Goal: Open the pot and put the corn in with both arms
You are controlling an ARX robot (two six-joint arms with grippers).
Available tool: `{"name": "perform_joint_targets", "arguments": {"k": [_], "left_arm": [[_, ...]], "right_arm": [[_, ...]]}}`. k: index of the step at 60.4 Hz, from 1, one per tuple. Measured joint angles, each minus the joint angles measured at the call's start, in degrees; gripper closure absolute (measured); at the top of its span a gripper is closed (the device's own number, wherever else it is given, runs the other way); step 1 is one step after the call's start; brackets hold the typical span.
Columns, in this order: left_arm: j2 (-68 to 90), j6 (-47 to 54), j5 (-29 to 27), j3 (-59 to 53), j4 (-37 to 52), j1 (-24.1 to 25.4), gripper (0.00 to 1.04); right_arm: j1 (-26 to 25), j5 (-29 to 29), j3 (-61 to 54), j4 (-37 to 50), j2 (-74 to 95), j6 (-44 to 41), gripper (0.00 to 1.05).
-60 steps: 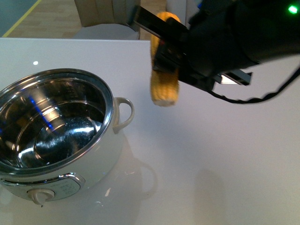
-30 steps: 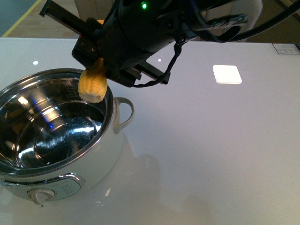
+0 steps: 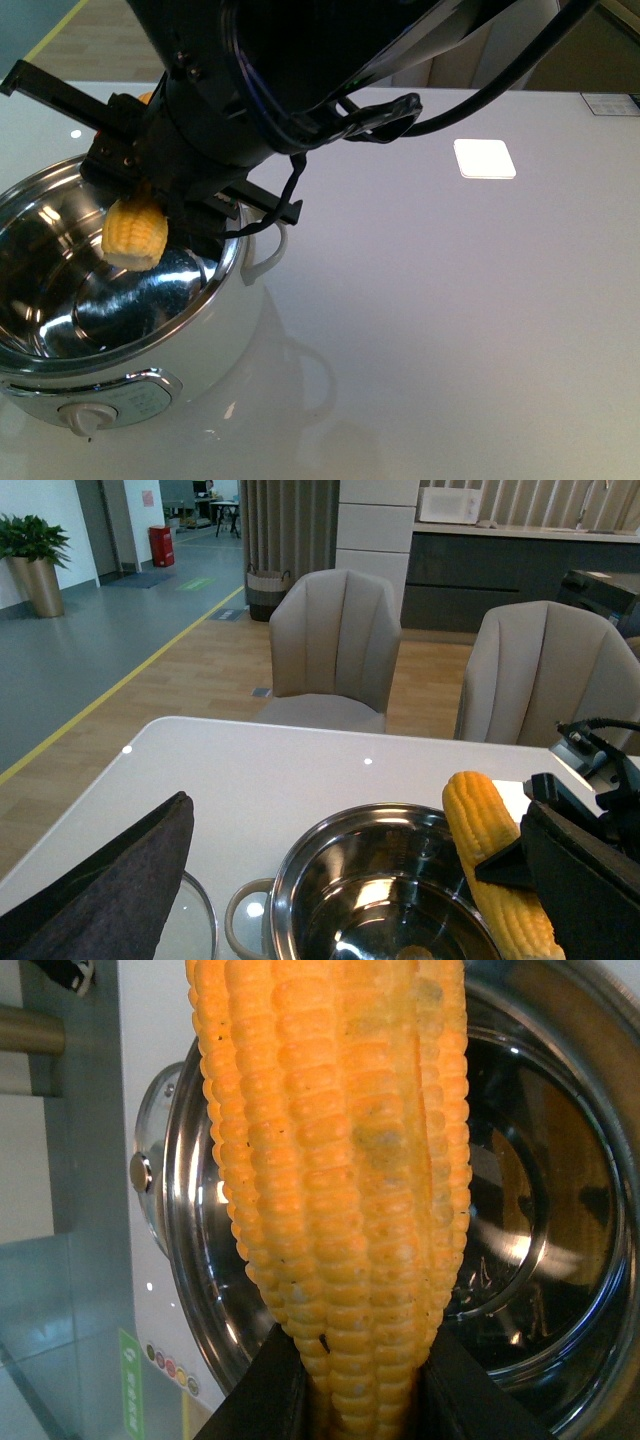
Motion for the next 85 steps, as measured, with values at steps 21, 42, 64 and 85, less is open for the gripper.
{"name": "perform_joint_targets", "arguments": {"k": [21,42,64,85], "left_arm": [[0.0,0.0,0.0,0.0,0.0,0.0,0.07],[0.0,0.0,0.0,0.0,0.0,0.0,0.07],[0.0,0.0,0.0,0.0,0.0,0.0,0.07],[0.0,0.0,0.0,0.0,0.0,0.0,0.07]], "right_arm": [[1.0,-0.1,0.0,-0.7,1.3,-0.2,0.89],[1.0,-0.2,-0.3,0.4,1.8,0.0,0.44],[-2.9,0.1,-7.4,5.5,-4.4,3.1,0.09],[-22.4,9.1,-36.5,7.1,-38.8,-6.7,0.09]]}}
